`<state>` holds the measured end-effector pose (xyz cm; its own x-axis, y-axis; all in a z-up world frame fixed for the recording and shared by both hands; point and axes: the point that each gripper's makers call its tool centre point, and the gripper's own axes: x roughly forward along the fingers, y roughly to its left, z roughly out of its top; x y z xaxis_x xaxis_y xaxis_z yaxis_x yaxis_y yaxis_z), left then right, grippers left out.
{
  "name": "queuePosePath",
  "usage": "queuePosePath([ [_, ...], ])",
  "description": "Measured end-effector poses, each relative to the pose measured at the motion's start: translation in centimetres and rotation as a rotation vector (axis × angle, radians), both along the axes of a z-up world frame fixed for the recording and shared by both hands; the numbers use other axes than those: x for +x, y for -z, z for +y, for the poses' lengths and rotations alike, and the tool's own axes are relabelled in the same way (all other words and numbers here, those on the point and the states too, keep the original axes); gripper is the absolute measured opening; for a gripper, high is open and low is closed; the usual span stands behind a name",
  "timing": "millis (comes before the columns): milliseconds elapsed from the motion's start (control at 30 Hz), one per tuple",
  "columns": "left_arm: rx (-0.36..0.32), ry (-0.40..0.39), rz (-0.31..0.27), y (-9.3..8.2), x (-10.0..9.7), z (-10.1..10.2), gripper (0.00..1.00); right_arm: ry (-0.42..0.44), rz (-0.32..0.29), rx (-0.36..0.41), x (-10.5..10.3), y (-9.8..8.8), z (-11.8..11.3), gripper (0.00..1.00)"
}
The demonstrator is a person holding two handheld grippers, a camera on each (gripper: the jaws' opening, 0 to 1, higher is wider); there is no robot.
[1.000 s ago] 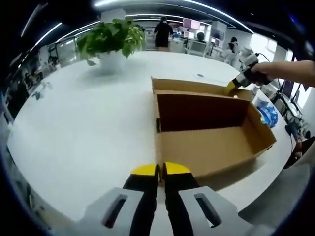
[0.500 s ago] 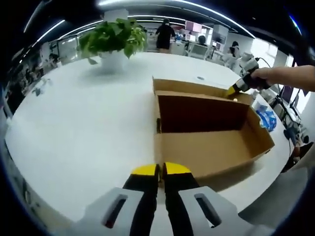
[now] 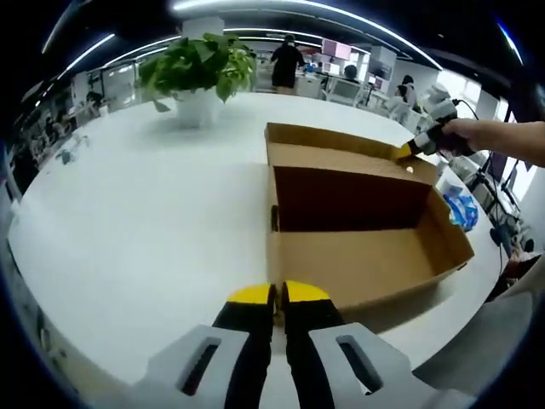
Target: Operate the shoe box by opening the lid, removing the specified soft item, and placing it in the target area until the item is outside and the box remains undamaged.
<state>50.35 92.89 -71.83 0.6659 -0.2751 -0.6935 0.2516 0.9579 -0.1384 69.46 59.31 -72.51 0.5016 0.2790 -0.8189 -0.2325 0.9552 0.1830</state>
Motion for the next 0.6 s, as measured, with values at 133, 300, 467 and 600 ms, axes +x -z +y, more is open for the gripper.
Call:
queuePosePath([
  [133,0.004,0.004,0.004,0.0,0.0,0.0,0.0,-0.003,-0.023,0.009,0.1,-1.0,-0.1,0.03],
  [300,0.005,0.005,0.005,0.0,0.0,-0.1,0.0,-0.011,-0.056,0.017,0.0,-2.4,-0.1,0.03],
  [467,0.007,0.01,0.007,0.0,0.0,-0.1,0.01,-0.017,-0.095,0.034,0.0,-3.9,0.0,0.02],
  [600,0.006,0.013,0.009,0.0,-0.1,-0.2,0.01,-0.026,-0.137,0.048,-0.1,-5.5,0.3,0.02],
])
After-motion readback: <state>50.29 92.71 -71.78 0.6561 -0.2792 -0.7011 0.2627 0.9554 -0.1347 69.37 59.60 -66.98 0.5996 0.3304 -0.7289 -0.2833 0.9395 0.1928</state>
